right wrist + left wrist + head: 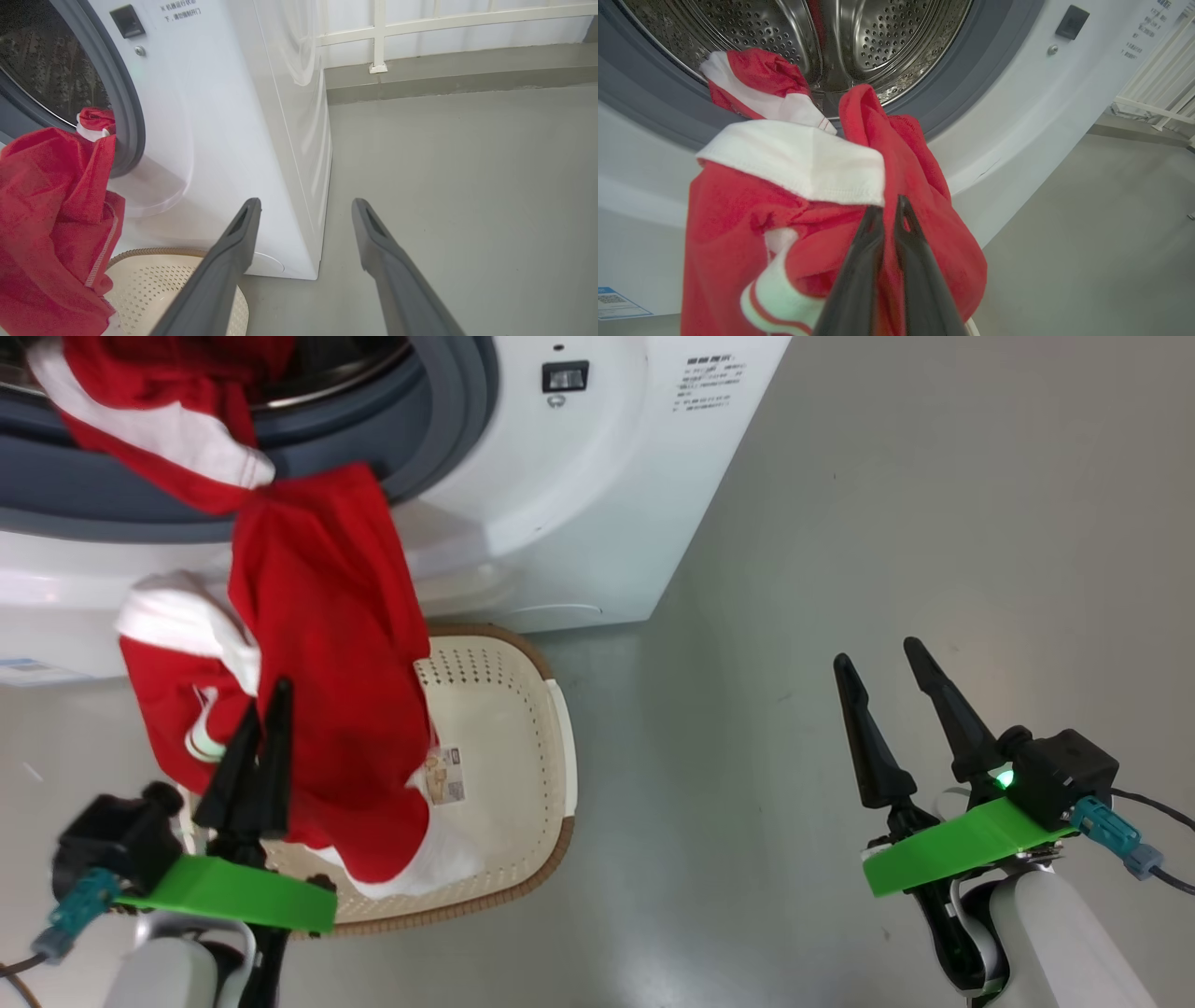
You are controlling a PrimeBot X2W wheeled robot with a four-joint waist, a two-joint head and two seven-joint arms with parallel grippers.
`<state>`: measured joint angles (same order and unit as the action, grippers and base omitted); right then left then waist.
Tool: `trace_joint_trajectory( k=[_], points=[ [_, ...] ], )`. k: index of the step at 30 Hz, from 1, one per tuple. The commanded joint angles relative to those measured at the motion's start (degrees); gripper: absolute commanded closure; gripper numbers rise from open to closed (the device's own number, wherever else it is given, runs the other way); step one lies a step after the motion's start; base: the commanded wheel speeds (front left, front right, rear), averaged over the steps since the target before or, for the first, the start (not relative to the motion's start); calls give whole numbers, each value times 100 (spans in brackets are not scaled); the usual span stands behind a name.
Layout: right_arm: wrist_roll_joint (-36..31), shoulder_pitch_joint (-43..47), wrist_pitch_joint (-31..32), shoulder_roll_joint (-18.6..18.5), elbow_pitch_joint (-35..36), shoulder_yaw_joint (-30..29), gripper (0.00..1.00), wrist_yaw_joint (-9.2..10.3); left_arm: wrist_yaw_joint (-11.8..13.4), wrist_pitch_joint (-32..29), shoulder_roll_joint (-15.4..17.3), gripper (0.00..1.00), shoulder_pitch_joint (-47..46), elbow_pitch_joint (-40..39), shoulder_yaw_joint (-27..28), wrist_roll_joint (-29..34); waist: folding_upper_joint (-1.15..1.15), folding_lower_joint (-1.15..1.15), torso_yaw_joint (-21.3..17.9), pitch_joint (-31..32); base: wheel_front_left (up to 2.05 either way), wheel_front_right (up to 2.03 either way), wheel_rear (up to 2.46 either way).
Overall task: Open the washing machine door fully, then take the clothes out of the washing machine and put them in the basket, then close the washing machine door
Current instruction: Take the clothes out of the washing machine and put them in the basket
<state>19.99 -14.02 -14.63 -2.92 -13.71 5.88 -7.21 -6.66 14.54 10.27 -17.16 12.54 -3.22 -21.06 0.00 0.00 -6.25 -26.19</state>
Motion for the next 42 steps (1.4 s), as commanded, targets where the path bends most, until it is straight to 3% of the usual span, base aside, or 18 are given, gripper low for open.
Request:
trace_joint_trajectory(
  k=[1,9,22,39,40,41,42],
  points=[
    [-53,38,-37,4,152,107,0,-28,-41,45,78,100,79,3,183,41,0,0,-28,-82,0,0,0],
    [4,-107,-37,4,204,117,0,-28,-78,46,94,100,-328,1367,-116,128,0,0,-159,-455,0,0,0],
    [92,-357,-37,4,337,150,0,-28,-81,46,338,100,-1679,3660,-1209,-296,0,0,-333,-1067,0,0,0],
    [136,-564,-37,4,441,290,0,-28,-82,46,557,100,-2684,4998,-2255,-1035,0,0,-475,-1609,0,0,0],
    [134,-569,-37,4,444,289,0,-28,-82,46,562,98,-2721,5022,-2287,-1080,0,0,-473,-1624,0,0,0],
    [130,-573,-37,4,445,288,0,-28,-82,46,565,83,-2751,5042,-2317,-1124,0,0,-469,-1635,0,0,0],
    [124,-578,-37,4,443,286,0,-28,-82,46,569,52,-2795,5080,-2389,-1202,0,0,-461,-1644,0,0,0]
  ],
)
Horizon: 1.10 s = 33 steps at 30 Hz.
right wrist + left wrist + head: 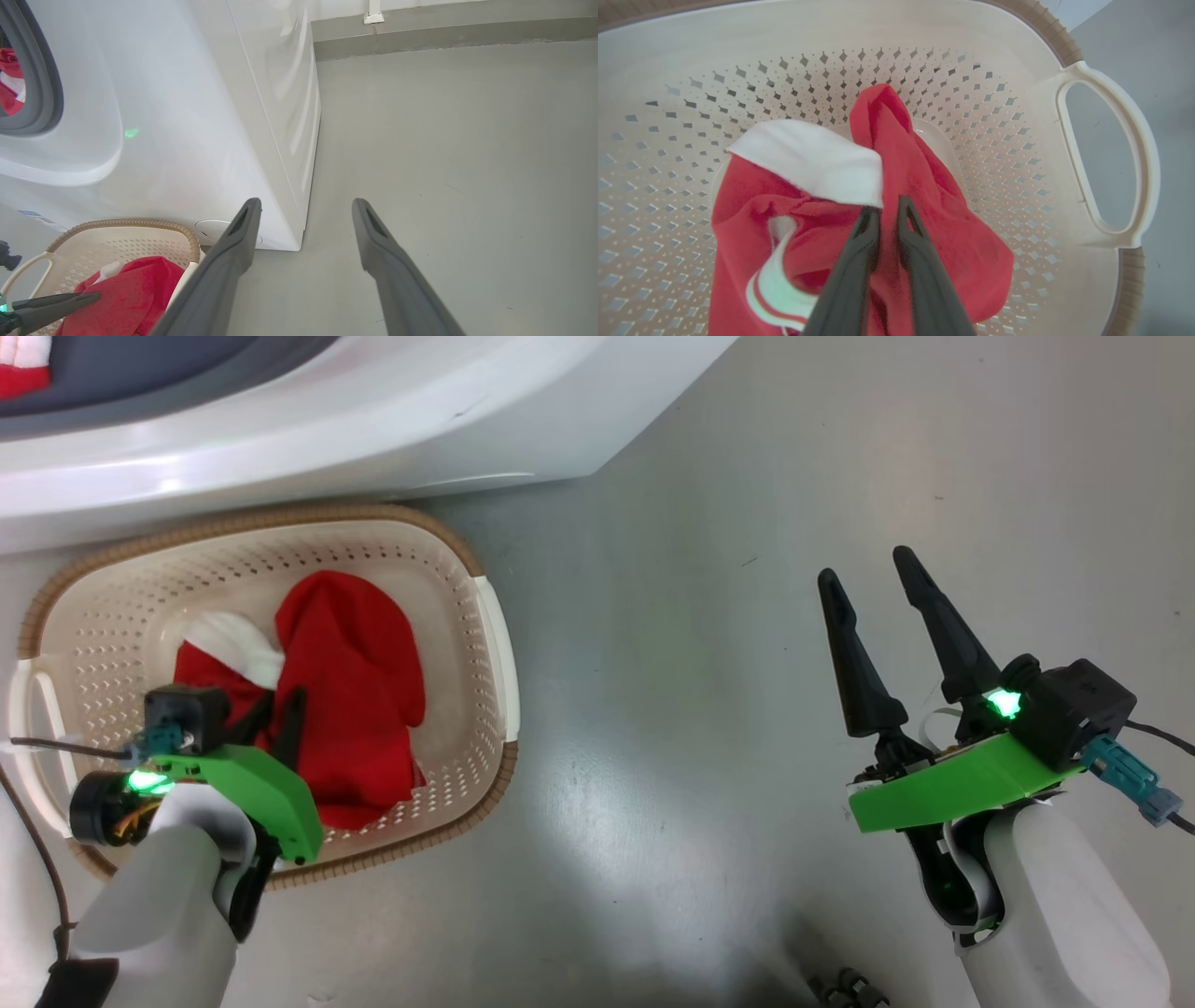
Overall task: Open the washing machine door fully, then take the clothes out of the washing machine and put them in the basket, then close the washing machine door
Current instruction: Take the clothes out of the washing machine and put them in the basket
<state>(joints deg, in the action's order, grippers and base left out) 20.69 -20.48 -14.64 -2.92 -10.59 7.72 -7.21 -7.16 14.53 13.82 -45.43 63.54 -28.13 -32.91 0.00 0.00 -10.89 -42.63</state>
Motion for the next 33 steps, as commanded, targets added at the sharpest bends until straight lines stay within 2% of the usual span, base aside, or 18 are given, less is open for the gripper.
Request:
trace_joint_trajectory(
  k=[1,3,10,17,33],
  points=[
    [51,67,-36,4,127,102,0,-28,-33,47,220,26,13,-3,66,-54,0,0,6,4,0,0,0],
    [46,67,-36,4,111,104,0,-28,-33,47,239,0,-8,9,17,-134,0,0,11,21,0,0,0],
    [29,76,-36,4,79,99,0,-28,-33,47,321,0,-7,-38,-5,-391,0,0,55,98,0,0,0],
    [-16,120,-36,4,-8,32,0,-28,-33,47,325,0,106,-269,294,-469,0,0,166,339,0,0,0],
    [-214,327,-36,4,-199,-95,0,-28,-33,47,202,0,878,-1390,1485,208,0,0,428,1236,0,0,0]
  ],
)
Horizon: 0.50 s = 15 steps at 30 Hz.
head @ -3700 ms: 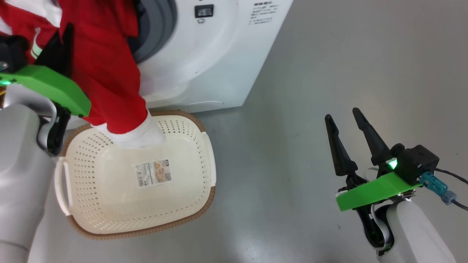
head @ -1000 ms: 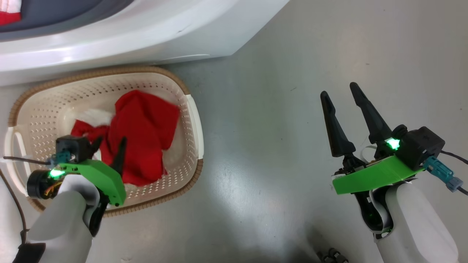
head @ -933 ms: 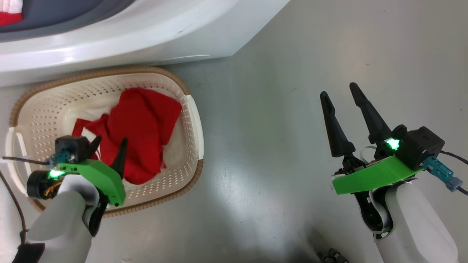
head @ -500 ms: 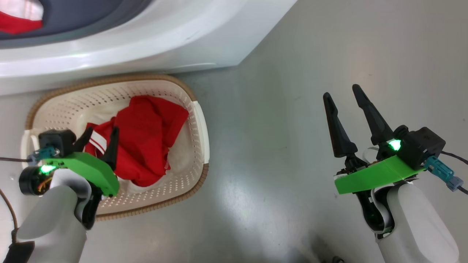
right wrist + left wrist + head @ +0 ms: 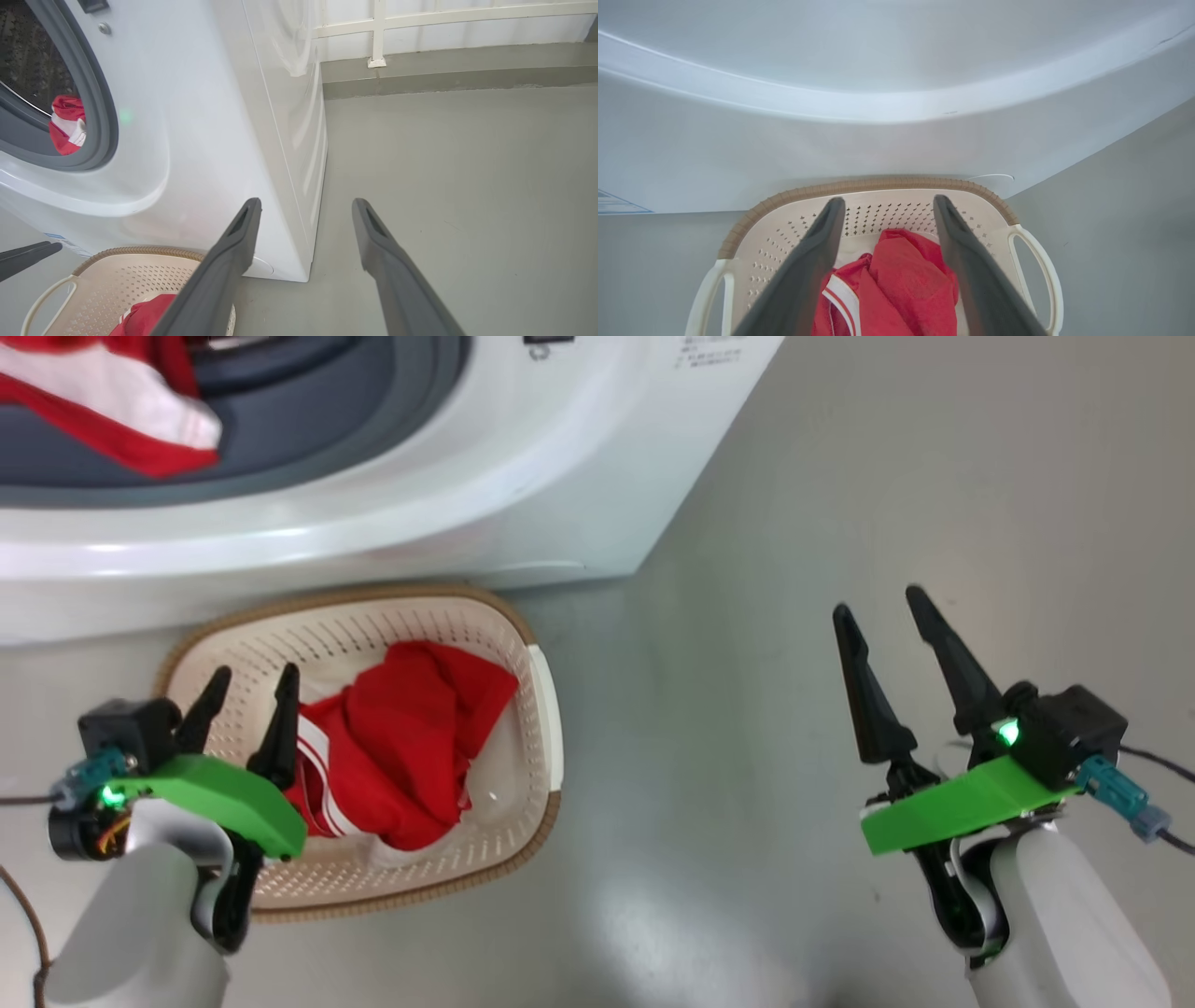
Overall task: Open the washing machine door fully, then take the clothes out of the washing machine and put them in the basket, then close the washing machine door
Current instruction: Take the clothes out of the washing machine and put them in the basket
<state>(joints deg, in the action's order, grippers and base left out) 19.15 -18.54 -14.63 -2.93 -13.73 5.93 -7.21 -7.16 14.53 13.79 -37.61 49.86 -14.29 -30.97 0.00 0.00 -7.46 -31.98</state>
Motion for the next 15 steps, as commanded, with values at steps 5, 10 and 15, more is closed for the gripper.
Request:
trace_joint_trajectory(
  k=[5,10,15],
  points=[
    [-95,289,-37,5,49,36,0,-28,-33,47,80,0,494,-504,519,350,0,0,150,557,0,0,0],
    [-134,444,-37,5,-4,6,0,-28,-33,47,-26,0,891,-1006,856,661,0,0,196,920,0,0,0],
    [-172,595,-37,1,-50,-23,0,-28,-33,47,-130,0,1276,-1546,1135,916,0,0,226,1227,0,0,0]
  ],
)
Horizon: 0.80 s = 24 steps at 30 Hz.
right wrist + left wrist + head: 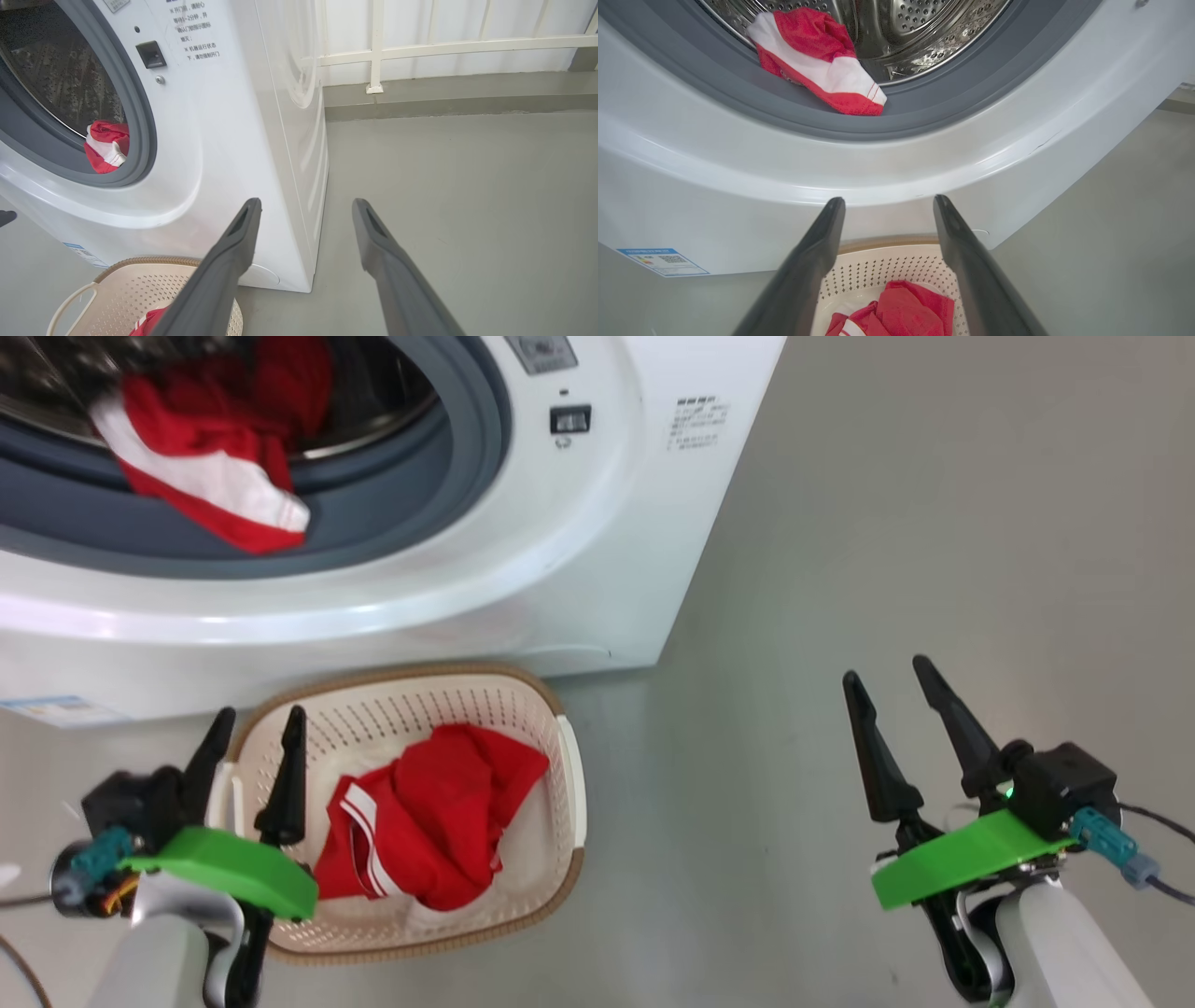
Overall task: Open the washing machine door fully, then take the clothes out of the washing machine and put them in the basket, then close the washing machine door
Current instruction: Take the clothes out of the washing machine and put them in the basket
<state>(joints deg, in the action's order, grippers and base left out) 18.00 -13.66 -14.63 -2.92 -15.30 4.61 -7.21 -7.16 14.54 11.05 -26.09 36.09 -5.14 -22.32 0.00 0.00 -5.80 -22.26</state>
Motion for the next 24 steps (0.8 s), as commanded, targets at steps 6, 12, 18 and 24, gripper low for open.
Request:
trace_joint_trajectory(
  k=[6,12,18,24],
  points=[
    [-24,341,-37,-77,76,121,0,-28,-33,46,28,0,776,-1057,529,394,0,0,51,707,0,0,0],
    [38,589,-37,-153,76,118,0,-28,-33,46,-135,0,1404,-1739,835,596,0,0,33,1049,0,0,0],
    [81,857,-37,-232,119,71,0,-28,-33,46,-282,0,1935,-2308,1075,745,0,0,53,1289,0,0,0],
    [109,1110,-37,-301,165,51,0,-28,-33,46,-389,0,2443,-2724,1237,908,0,0,40,1502,0,0,0]
  ],
)
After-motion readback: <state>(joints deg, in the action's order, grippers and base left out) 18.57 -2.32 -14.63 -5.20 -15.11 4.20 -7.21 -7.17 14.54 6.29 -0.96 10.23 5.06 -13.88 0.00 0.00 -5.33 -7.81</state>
